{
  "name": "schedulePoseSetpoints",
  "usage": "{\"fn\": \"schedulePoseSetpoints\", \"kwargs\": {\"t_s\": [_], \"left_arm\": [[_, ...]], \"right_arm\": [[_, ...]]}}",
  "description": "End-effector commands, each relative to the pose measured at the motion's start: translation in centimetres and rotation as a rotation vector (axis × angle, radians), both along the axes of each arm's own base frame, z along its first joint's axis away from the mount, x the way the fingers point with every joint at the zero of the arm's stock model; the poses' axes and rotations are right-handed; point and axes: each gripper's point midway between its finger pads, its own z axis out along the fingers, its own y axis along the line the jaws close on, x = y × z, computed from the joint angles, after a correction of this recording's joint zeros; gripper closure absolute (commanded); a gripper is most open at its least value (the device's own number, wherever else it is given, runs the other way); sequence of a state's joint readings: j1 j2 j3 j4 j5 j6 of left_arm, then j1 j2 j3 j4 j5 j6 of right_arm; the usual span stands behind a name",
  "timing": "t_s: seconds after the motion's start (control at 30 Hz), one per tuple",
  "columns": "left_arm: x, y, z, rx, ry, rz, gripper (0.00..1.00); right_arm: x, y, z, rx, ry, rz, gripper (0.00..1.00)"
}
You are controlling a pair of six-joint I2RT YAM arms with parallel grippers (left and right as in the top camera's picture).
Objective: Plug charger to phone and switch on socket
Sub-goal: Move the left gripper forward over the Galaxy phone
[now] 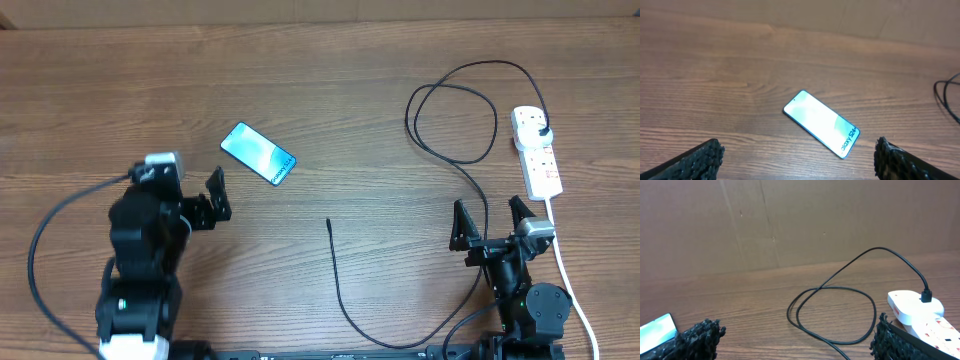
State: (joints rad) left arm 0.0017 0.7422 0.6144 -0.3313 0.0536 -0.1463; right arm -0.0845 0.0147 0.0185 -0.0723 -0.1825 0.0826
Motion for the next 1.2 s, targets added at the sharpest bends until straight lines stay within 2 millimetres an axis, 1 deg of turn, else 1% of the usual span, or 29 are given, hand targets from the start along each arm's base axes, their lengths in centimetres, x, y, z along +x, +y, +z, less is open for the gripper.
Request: {"fn": "schedulePoseSetpoints", "kwargs": {"t_s": [0.0, 0.1, 0.17, 0.3, 0.4, 0.53, 1.17], "left_arm": [[1.7, -0.3, 0.4, 0.004, 0.085, -0.026, 0.0], [2.6, -0.3, -1.0, 0.001, 0.21, -0.027, 0.0], [2.8, -0.3, -1.7, 0.0, 0.265, -0.027, 0.0], [3.2, -0.3, -3.4, -0.001, 0.355, -0.027, 0.0], [3.3, -0.3, -4.3, -0.002, 0.385, -0.028, 0.0], [3.4, -0.3, -4.6, -0.002, 0.394, -0.027, 0.0], [3.2, -0.3, -4.8, -0.011, 0.407, -0.021, 0.0]], "right_arm": [[0.0, 0.0, -0.2, -0.001, -0.005, 0.0, 0.0], [0.0, 0.0, -0.2, -0.001, -0.005, 0.0, 0.0], [0.0, 0.0, -0.2, -0.001, -0.005, 0.0, 0.0], [0.0, 0.0, -0.2, -0.001, -0.005, 0.0, 0.0], [0.0, 0.0, -0.2, -0.001, -0.005, 0.0, 0.0], [0.0, 0.0, -0.2, -0.001, -0.005, 0.0, 0.0], [0.0, 0.0, -0.2, -0.001, -0.005, 0.0, 0.0]]}}
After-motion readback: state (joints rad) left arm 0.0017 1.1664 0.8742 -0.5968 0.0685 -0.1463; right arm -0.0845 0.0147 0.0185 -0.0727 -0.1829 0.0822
